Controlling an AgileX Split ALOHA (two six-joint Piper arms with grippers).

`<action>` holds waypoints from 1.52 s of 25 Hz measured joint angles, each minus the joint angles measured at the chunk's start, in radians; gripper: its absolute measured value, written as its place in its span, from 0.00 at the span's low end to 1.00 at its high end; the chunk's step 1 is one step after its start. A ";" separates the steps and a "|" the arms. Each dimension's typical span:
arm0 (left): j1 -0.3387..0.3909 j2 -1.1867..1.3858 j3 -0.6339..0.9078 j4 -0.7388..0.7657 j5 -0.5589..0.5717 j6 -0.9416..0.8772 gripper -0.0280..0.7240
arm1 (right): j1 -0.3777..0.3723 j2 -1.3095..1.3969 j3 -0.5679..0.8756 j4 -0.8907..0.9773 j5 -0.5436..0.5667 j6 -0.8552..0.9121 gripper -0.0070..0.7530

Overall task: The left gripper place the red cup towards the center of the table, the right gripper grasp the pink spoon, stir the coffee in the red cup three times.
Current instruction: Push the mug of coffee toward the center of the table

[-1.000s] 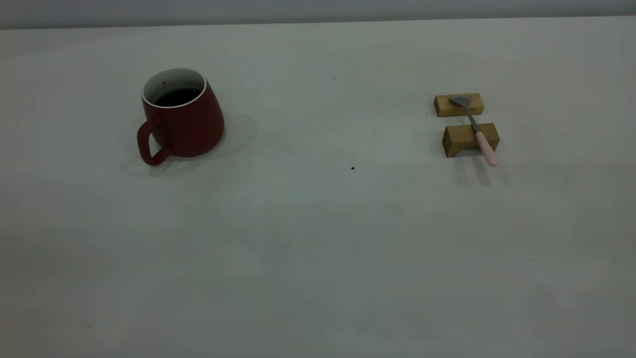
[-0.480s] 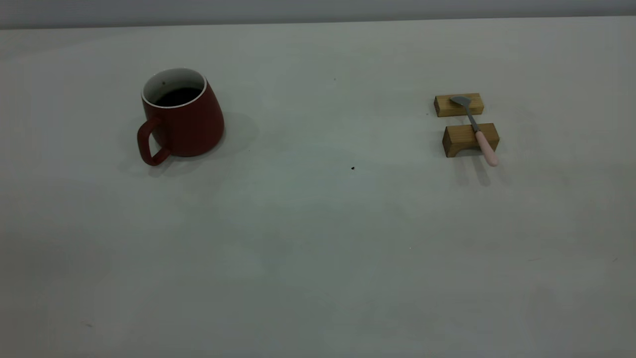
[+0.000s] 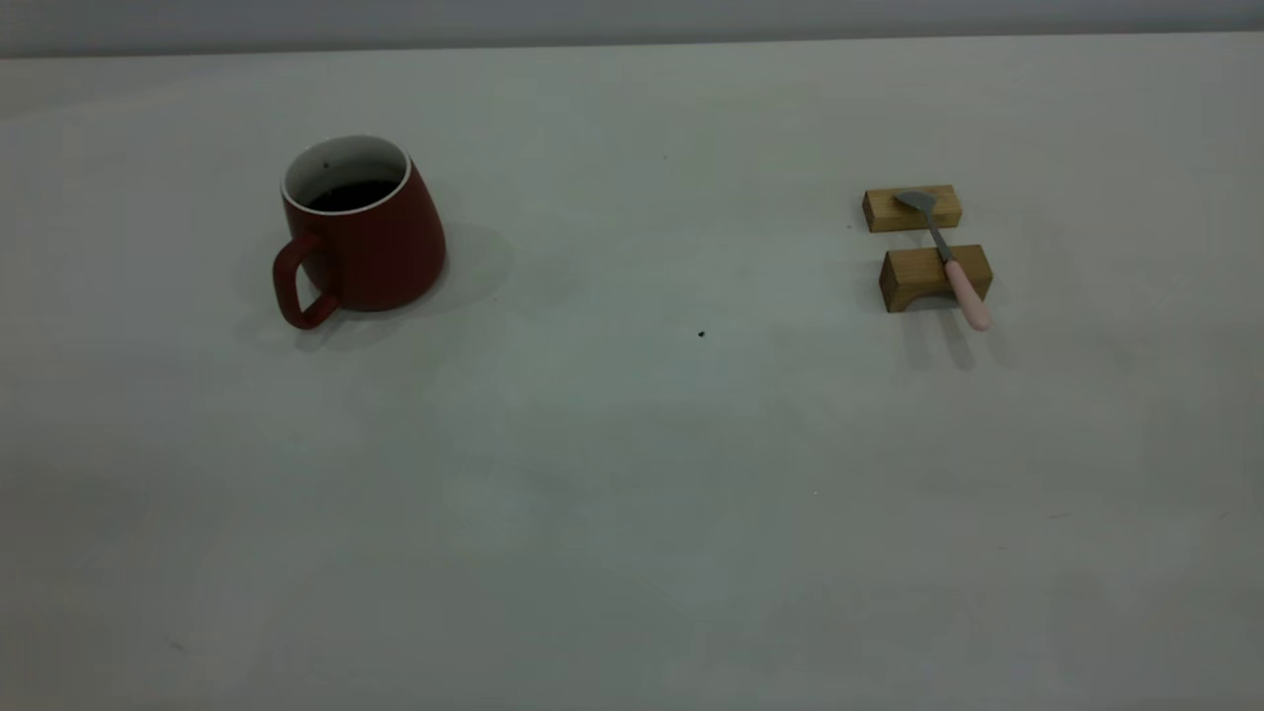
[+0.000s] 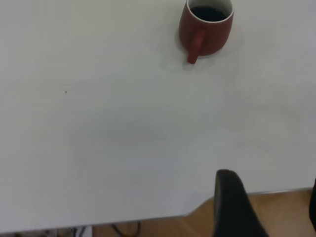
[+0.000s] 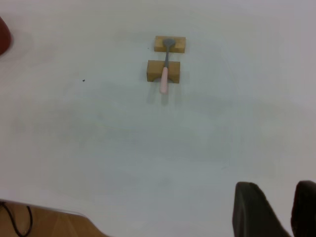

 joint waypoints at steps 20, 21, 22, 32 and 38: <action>0.081 1.213 -0.221 0.169 -0.464 -0.075 0.63 | 0.000 0.000 0.000 0.000 0.000 0.000 0.32; 0.108 1.259 -0.244 0.168 -0.488 -0.074 0.63 | 0.000 0.000 0.000 0.000 0.000 0.000 0.32; 0.129 1.297 -0.271 0.168 -0.505 -0.069 0.63 | 0.000 0.000 0.000 0.000 0.000 0.000 0.32; 0.197 1.784 -0.644 0.104 -0.513 0.156 0.63 | 0.000 0.000 0.000 0.000 0.000 0.000 0.32; 0.185 2.070 -0.932 0.031 -0.459 0.509 0.63 | 0.000 0.000 0.000 0.000 0.000 0.000 0.32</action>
